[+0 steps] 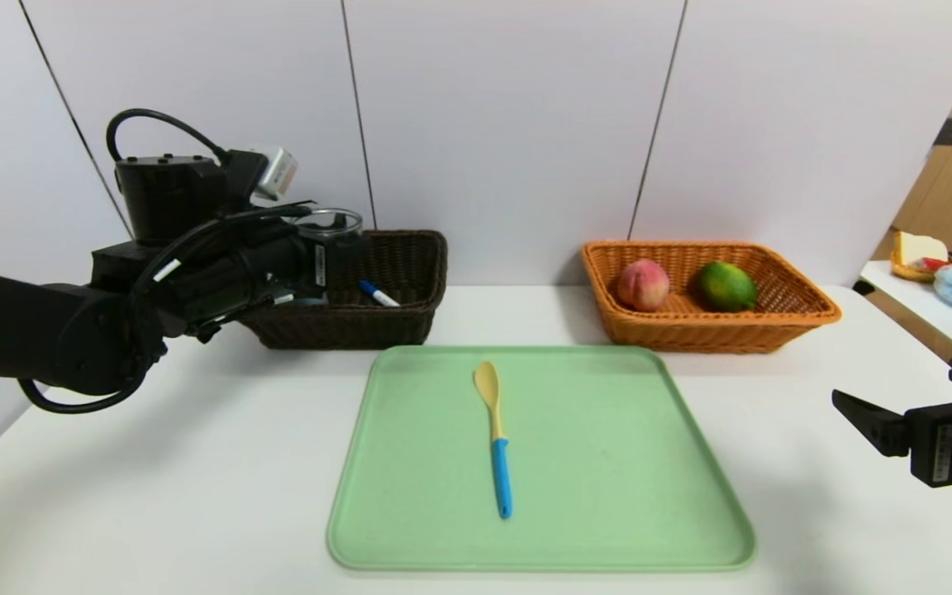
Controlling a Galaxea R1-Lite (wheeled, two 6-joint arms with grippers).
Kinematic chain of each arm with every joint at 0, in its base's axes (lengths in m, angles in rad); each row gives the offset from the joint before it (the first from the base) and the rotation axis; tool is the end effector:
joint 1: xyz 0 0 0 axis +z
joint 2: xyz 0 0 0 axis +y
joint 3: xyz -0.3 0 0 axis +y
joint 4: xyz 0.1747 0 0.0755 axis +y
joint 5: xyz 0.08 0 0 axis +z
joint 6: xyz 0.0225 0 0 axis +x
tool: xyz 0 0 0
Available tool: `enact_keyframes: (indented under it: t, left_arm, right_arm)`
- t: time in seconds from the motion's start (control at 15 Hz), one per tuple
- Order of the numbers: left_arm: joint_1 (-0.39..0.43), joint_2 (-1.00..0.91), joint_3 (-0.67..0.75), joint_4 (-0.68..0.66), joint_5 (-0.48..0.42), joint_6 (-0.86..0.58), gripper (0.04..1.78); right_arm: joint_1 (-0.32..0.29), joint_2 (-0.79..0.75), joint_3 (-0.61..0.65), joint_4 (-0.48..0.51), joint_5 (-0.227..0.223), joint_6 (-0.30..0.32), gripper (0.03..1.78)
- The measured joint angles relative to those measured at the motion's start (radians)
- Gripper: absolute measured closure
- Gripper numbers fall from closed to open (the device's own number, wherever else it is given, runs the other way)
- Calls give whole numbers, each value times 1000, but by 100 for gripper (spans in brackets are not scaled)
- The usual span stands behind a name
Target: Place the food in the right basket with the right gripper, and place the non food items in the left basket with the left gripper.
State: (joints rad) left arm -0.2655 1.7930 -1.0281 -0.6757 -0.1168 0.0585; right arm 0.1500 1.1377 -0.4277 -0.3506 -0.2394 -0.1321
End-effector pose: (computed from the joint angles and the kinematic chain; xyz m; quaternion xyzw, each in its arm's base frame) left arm 0.3335 -0.0934 0.2170 0.0320 0.0389 -0.1910 0.9803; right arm 0.1502 0.0173 0.1799 -0.0994 0.1779 -0.0323 0.9785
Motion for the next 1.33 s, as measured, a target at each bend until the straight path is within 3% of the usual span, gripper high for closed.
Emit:
enact_keyframes:
  t: [0.47, 0.93, 1.33]
  left_arm:
    - [49, 154, -135, 45, 1, 5, 57]
    - [48, 204, -153, 45, 1, 10, 58]
    - [47, 214, -147, -8, 1, 10, 33]
  right_arm:
    - [0, -10, 19, 1, 2, 7, 11]
    - [0, -9, 23, 0, 1, 12, 11]
    - [1, -7, 23, 0, 2, 14, 11]
